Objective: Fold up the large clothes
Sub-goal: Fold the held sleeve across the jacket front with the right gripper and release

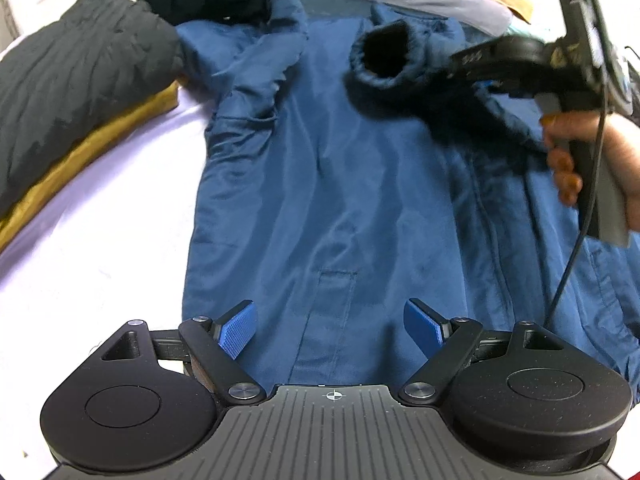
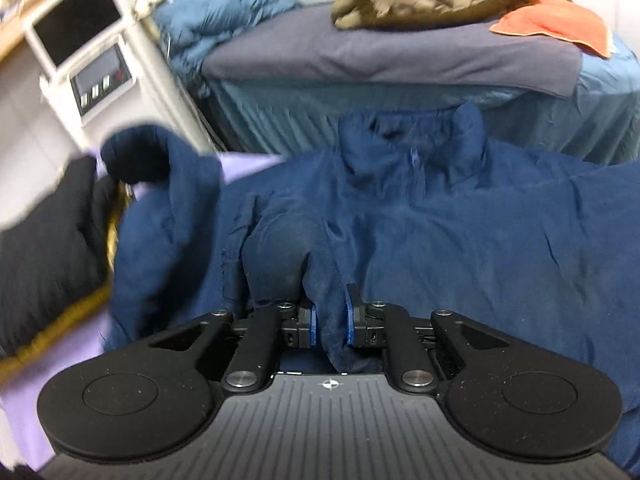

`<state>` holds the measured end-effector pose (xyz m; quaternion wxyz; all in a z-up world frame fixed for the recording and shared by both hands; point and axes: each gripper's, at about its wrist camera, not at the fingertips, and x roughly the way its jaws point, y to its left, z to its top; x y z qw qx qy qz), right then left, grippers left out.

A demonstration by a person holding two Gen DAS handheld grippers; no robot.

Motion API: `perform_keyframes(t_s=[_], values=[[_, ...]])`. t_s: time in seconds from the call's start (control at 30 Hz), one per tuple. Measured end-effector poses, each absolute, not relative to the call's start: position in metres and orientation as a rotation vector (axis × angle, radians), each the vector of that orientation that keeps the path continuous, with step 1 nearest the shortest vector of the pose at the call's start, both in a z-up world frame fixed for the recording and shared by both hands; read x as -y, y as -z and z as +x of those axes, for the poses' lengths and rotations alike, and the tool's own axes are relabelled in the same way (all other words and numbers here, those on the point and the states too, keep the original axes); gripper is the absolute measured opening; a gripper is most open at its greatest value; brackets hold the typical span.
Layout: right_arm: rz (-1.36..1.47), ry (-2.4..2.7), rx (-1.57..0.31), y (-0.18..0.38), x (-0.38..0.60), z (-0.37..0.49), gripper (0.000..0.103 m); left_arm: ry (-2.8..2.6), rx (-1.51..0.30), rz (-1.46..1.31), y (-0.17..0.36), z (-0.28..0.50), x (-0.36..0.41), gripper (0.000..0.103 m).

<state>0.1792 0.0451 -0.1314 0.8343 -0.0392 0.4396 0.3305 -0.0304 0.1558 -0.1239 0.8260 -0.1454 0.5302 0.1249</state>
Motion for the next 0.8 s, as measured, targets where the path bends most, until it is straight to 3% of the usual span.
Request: perform_keyframes(t_s=[0.03, 0.1, 0.2, 0.27, 0.47, 0.73, 0.8], values=[[-0.104, -0.701, -0.929, 0.135, -0.045, 0.177, 0.024, -0.26, -1.127, -0.311, 0.124, -0.028, -0.156, 0.103], [-0.146, -0.697, -0.933, 0.139, -0.049, 0.171, 0.05, -0.253, -1.127, -0.318, 0.124, -0.024, -0.156, 0.103], [-0.207, -0.685, -0.942, 0.143, -0.049, 0.168, 0.074, -0.251, -1.113, -0.318, 0.121, -0.018, -0.157, 0.103], [-0.202, -0.671, -0.948, 0.141, -0.046, 0.165, 0.08, -0.256, -1.106, -0.298, 0.119, -0.013, -0.159, 0.103], [-0.091, -0.704, -0.945, 0.119, -0.004, 0.164, 0.095, -0.256, -1.019, -0.206, 0.101, 0.018, -0.165, 0.103], [-0.092, -0.486, -0.85, 0.095, 0.067, 0.203, 0.095, -0.153, -0.893, -0.071, 0.081, 0.112, -0.144, 0.103], [-0.107, -0.426, -0.855, 0.097, 0.079, 0.216, 0.1, -0.136, -0.882, -0.035, 0.084, 0.136, -0.135, 0.103]])
